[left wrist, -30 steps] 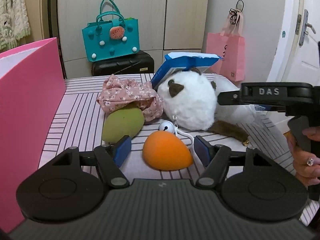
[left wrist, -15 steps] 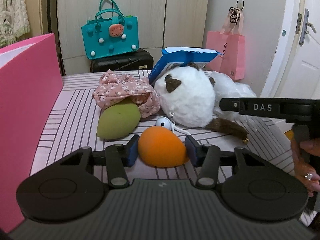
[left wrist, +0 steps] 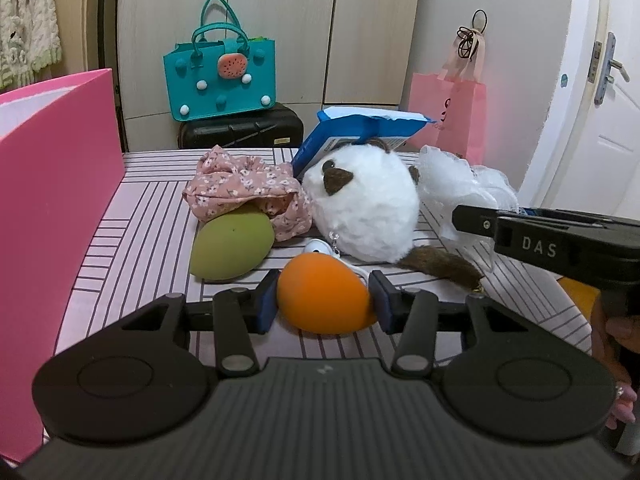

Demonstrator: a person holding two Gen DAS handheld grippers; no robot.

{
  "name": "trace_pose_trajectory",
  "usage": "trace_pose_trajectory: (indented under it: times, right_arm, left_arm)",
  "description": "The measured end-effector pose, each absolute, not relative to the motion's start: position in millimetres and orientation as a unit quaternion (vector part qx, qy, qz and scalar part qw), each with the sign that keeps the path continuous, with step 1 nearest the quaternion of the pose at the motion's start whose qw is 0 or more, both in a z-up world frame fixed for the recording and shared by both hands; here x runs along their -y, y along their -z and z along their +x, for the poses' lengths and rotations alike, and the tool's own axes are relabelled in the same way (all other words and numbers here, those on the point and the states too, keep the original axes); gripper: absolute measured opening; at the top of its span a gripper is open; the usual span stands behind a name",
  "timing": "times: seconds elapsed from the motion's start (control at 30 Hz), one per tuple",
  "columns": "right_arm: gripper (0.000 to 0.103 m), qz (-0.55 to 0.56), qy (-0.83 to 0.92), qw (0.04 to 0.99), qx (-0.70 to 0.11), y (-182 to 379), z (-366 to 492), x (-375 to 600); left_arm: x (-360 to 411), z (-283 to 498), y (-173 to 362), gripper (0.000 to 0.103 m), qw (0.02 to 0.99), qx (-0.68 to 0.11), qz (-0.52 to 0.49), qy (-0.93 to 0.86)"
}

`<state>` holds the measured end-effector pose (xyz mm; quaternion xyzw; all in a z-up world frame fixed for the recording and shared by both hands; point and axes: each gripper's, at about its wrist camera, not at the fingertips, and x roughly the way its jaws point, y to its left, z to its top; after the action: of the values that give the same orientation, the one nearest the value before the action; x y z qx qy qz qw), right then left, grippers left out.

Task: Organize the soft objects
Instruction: 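Lift and carry the bath puff and orange sponge over the pink box with both tools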

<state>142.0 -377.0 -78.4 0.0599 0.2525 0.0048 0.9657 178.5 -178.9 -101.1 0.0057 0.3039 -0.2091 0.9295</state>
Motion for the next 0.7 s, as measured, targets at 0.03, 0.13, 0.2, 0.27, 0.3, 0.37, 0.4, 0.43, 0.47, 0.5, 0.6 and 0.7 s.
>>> trace_pose_trajectory:
  times: [0.03, 0.13, 0.2, 0.27, 0.3, 0.37, 0.4, 0.43, 0.47, 0.5, 0.6, 0.7]
  right_arm:
    - [0.028, 0.059, -0.002, 0.966, -0.25, 77, 139, 375]
    - [0.028, 0.053, 0.008, 0.968, -0.244, 72, 131, 375]
    - [0.028, 0.052, 0.009, 0.969, -0.243, 68, 126, 374]
    - [0.028, 0.053, 0.007, 0.969, -0.24, 66, 119, 373]
    - [0.028, 0.053, 0.006, 0.969, -0.24, 64, 117, 372]
    - [0.028, 0.053, 0.001, 0.97, -0.238, 62, 110, 369]
    - [0.028, 0.053, -0.001, 0.97, -0.237, 61, 107, 367]
    - [0.028, 0.052, -0.006, 0.97, -0.236, 59, 103, 365]
    - [0.028, 0.053, -0.011, 0.971, -0.235, 57, 100, 364]
    - [0.028, 0.055, -0.022, 0.971, -0.23, 56, 96, 363]
    - [0.028, 0.067, -0.052, 0.97, -0.228, 53, 85, 361]
    - [0.028, 0.068, -0.055, 0.968, -0.234, 55, 79, 357]
  left_arm:
    - [179, 178, 100, 0.046, 0.93, -0.303, 0.005, 0.209]
    - [177, 174, 97, 0.046, 0.929, -0.303, 0.005, 0.212]
    - [176, 170, 96, 0.046, 0.928, -0.304, 0.002, 0.214]
    - [174, 167, 95, 0.046, 0.926, -0.307, 0.0, 0.218]
    - [173, 166, 94, 0.046, 0.925, -0.31, -0.001, 0.218]
    - [172, 163, 92, 0.046, 0.924, -0.315, 0.0, 0.216]
    - [172, 161, 91, 0.046, 0.924, -0.316, 0.002, 0.215]
    - [172, 159, 90, 0.046, 0.924, -0.317, 0.004, 0.214]
    - [170, 157, 89, 0.046, 0.923, -0.319, 0.003, 0.214]
    - [168, 154, 87, 0.046, 0.923, -0.321, 0.001, 0.214]
    - [164, 147, 85, 0.046, 0.919, -0.327, -0.006, 0.219]
    - [157, 140, 83, 0.046, 0.916, -0.335, -0.012, 0.221]
